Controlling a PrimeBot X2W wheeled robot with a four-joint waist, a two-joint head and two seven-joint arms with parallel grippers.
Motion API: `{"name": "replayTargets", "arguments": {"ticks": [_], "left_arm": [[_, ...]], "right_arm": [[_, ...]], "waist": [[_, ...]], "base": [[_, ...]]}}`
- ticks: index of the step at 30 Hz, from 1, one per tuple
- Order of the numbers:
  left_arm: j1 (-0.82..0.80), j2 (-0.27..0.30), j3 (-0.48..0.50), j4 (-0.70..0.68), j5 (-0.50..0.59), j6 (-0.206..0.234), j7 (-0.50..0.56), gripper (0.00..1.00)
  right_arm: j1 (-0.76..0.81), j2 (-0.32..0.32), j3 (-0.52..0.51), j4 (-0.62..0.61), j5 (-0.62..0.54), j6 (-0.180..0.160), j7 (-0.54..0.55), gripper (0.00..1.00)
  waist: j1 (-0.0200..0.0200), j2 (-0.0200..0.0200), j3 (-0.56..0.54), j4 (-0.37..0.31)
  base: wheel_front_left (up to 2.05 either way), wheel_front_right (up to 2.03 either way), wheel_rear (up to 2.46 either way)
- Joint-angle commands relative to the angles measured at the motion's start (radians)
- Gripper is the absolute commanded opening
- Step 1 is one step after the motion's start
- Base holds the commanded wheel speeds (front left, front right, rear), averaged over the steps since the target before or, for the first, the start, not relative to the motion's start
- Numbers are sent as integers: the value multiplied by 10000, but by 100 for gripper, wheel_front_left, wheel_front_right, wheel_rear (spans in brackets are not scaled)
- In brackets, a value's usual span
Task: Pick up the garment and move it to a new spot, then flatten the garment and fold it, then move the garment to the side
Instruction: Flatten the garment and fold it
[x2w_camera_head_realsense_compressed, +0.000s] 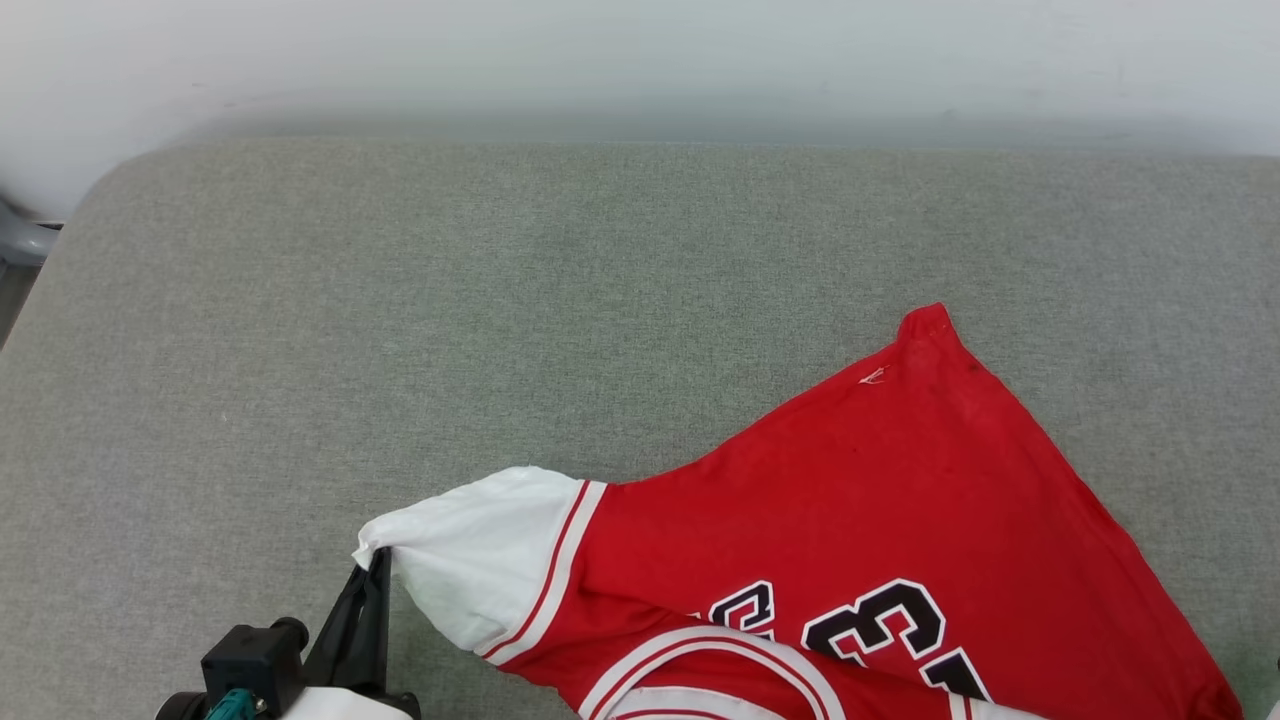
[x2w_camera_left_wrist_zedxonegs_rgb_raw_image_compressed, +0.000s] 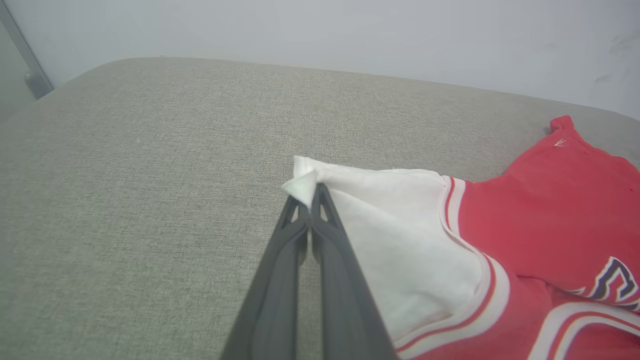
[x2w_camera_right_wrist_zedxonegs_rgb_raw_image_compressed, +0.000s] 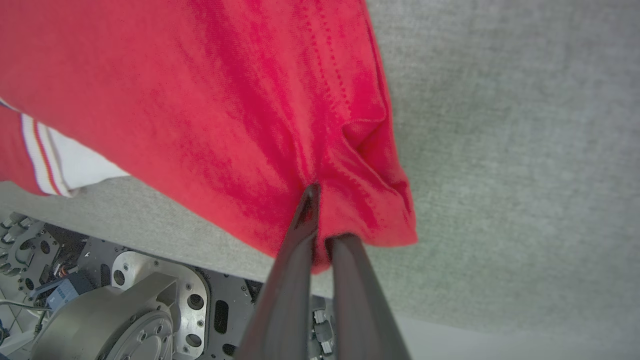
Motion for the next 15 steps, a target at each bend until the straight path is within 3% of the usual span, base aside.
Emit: {"name": "replayTargets", "arguments": {"ticks": [1,3,7,15], "left_arm": [[-26,35,-10,-13,-48,-14,36,0],[-61,62,-26,-11,-48,-24,56,0],[-51,115,-57,2,-35,0,66,0],[28,148,-112,-82,-52,30,62,0]], "right_arm": [[173,232,-33,191,-58,-8,-70,0],[204,479,-71,392,-145,-8,-230,0],[-160,663,-319,387,-305,-11,-638,100],[-785,318,-1240,-799,-519,-8,-1253,100]], "waist": [[1,-1,24,3],[1,-1,38,9],[1,-1,14,9],[1,-1,-50,65]], "base": [[0,0,0],[0,0,0],[0,0,0],[0,0,0]]}}
